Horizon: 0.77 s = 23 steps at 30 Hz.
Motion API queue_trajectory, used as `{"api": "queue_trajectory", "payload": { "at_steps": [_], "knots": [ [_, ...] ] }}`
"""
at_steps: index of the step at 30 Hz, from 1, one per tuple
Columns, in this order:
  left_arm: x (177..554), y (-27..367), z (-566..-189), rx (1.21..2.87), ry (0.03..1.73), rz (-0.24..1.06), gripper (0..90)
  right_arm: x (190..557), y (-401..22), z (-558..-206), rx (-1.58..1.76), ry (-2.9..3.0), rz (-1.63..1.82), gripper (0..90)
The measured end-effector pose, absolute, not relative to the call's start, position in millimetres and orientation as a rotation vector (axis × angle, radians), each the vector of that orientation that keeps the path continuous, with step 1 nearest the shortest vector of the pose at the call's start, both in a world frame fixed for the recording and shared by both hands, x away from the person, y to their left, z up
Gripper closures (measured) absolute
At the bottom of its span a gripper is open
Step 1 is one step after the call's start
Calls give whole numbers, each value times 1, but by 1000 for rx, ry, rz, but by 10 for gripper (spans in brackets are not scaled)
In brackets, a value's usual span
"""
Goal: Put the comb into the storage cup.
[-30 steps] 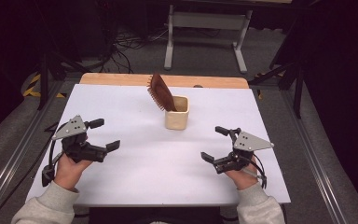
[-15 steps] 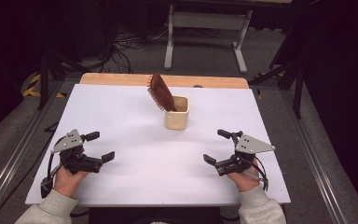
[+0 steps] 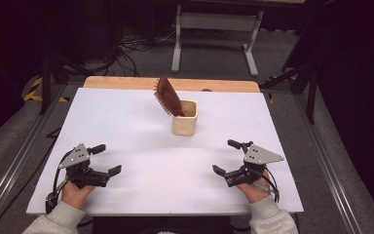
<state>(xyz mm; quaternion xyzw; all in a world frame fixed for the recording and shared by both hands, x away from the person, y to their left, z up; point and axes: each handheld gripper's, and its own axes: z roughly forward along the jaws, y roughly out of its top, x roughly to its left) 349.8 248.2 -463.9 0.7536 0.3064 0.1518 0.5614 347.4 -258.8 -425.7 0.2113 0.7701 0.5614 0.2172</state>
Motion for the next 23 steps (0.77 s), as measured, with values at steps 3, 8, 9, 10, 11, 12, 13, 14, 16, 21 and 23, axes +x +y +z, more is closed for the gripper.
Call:
{"api": "queue_trajectory", "payload": {
  "at_steps": [3,8,9,10,11,12,13,14,16,21,23],
  "knots": [
    [350,248,-464,1769,738,361,1,347,-261,-429,605,2121,1572,3],
    [350,250,-463,1763,730,374,1,348,-262,-431,621,2123,1574,2],
    [350,251,-463,1764,730,378,1,348,-261,-432,618,2124,1569,2],
    [350,251,-463,1765,729,386,1,348,-261,-432,617,2127,1567,2],
    [350,252,-463,1759,724,392,1,348,-261,-432,617,2129,1569,2],
    [350,253,-462,1759,712,413,1,348,-261,-432,615,2129,1568,2],
    [349,252,-462,1748,717,407,1,349,-261,-432,615,2133,1568,2],
    [349,253,-462,1745,718,407,1,349,-261,-432,617,2136,1563,2],
    [351,253,-463,1743,733,391,1,349,-261,-433,621,2136,1565,2],
    [352,255,-463,1739,769,350,1,349,-262,-432,625,2129,1572,2],
    [351,255,-462,1738,773,341,1,349,-262,-432,630,2128,1568,2]
  ]
}}
